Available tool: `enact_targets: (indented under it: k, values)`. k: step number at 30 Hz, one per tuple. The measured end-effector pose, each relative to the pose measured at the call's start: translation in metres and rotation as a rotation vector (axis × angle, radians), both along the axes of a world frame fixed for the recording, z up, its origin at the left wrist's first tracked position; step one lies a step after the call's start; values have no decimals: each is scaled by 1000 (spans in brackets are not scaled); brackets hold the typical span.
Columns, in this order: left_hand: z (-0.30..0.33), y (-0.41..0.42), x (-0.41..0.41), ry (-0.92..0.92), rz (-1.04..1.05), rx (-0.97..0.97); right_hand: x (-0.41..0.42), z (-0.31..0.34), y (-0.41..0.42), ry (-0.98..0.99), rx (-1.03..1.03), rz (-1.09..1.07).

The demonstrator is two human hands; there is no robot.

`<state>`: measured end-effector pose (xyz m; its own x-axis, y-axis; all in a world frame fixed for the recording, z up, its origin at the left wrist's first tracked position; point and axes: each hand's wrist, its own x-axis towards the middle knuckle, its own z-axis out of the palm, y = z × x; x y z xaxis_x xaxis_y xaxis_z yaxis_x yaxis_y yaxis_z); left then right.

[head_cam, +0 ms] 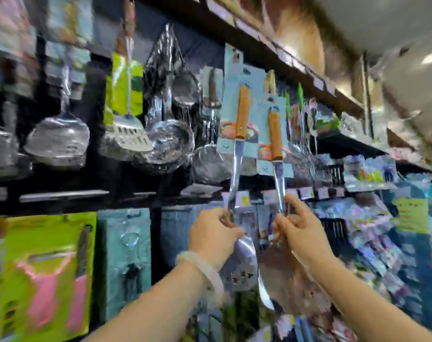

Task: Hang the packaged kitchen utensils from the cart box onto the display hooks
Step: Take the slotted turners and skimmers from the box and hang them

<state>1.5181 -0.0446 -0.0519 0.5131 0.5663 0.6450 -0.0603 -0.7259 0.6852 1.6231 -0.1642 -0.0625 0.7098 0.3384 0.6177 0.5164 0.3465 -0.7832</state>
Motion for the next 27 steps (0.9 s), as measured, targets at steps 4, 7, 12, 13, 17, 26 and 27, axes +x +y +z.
enact_targets:
  k: [4, 7, 12, 13, 17, 26, 27]
  values:
    - [77, 25, -63, -53, 80, 137, -50, 74, 41, -50, 120, 159]
    - [129, 44, -112, -94, 147, 253, -87, 125, 68, -101, 170, 228]
    - [187, 94, -186, -116, 180, 200, -139, 187, 111, -183, 152, 302]
    - [191, 106, -201, -121, 196, 184, -147, 194, 121, -179, 144, 325]
    - [183, 149, -247, -87, 316, 163, -181, 201, 163, -140, 107, 443]
    - [175, 203, -299, -100, 442, 55, -225, 222, 232, -168, 148, 429]
    - [176, 206, -302, -110, 447, 58, -229, 227, 236, -181, 161, 428]
